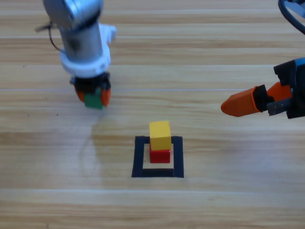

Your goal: Stack the blocks in the rectangular block: red at the bottom, yellow in the middle, green on top

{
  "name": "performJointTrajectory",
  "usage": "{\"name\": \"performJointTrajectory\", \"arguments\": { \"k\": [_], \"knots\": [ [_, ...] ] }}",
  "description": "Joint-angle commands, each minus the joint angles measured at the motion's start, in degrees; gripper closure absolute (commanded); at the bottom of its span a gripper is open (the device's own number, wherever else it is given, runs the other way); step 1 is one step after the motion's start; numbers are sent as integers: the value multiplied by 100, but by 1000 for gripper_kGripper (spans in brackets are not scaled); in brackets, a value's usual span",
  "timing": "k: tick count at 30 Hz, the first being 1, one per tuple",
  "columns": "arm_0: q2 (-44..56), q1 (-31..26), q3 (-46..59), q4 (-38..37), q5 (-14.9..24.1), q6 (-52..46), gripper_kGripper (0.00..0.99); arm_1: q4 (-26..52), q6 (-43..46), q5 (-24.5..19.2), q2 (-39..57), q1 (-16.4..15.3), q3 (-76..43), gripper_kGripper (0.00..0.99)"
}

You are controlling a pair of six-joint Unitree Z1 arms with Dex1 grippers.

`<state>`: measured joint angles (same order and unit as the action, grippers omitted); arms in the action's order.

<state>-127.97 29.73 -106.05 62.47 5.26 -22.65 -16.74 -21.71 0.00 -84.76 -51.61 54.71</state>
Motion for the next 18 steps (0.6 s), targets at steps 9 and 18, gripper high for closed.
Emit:
{"name": "performJointTrajectory", "arguments": {
  "k": [9, 18],
  "knots": [
    [756, 1527, -1198, 1619, 36, -1611, 990, 127, 79, 105, -357, -121, -145, 0],
    [290, 2002, -1295, 1848, 54, -2885, 990, 127, 88, 105, -313, -121, -162, 0]
  ]
}}
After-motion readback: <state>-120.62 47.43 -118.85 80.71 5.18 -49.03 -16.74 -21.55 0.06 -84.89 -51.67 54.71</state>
